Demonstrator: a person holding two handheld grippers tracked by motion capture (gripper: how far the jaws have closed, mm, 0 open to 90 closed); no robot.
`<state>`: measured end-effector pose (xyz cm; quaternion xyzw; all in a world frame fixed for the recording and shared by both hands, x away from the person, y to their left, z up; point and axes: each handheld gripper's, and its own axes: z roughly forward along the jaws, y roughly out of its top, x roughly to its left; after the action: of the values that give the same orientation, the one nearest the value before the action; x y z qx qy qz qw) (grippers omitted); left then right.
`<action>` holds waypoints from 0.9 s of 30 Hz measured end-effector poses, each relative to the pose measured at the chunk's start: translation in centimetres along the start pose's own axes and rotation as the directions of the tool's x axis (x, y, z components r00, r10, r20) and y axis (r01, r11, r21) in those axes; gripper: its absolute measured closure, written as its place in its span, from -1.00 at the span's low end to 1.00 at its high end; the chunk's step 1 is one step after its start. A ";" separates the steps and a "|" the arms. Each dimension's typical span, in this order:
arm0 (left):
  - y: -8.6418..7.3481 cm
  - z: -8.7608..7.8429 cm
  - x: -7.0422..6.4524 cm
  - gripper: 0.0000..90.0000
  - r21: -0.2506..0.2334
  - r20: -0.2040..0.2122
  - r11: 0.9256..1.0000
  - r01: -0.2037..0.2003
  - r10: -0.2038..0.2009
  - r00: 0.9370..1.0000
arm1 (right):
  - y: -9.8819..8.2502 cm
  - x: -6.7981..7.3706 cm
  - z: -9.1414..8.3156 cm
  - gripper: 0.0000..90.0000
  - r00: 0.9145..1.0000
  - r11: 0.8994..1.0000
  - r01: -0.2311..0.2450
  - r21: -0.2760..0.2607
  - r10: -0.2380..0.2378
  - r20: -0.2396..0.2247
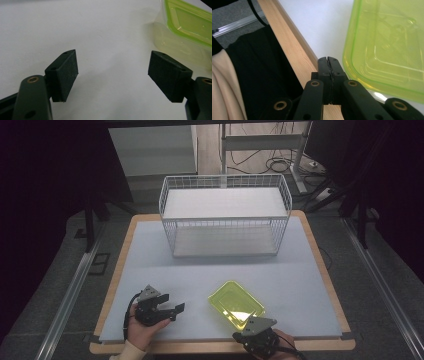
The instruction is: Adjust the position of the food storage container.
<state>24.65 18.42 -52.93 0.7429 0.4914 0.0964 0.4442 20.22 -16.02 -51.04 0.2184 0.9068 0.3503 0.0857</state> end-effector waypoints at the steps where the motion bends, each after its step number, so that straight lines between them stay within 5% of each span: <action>1: 0.0 0.1 0.0 -0.48 0.003 0.001 1.000 0.000 0.000 1.000 | -0.2 -0.3 -0.2 0.99 1.000 1.000 -0.005 0.002 0.005 0.010; 13: 0.0 0.1 0.0 -0.48 0.003 0.002 1.000 0.001 -0.001 1.000 | -1.5 -1.9 -0.9 0.99 0.996 0.998 -0.064 0.014 0.063 0.062; 27: 0.0 0.1 0.0 -0.48 0.008 0.002 1.000 -0.001 0.001 1.000 | -2.9 -4.9 -2.2 0.99 0.982 0.990 -0.139 0.012 0.137 0.129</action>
<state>24.70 18.37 -53.03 0.7450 0.4909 0.0939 0.4417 22.89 -21.49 -51.39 0.3038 0.8857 0.3309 0.1170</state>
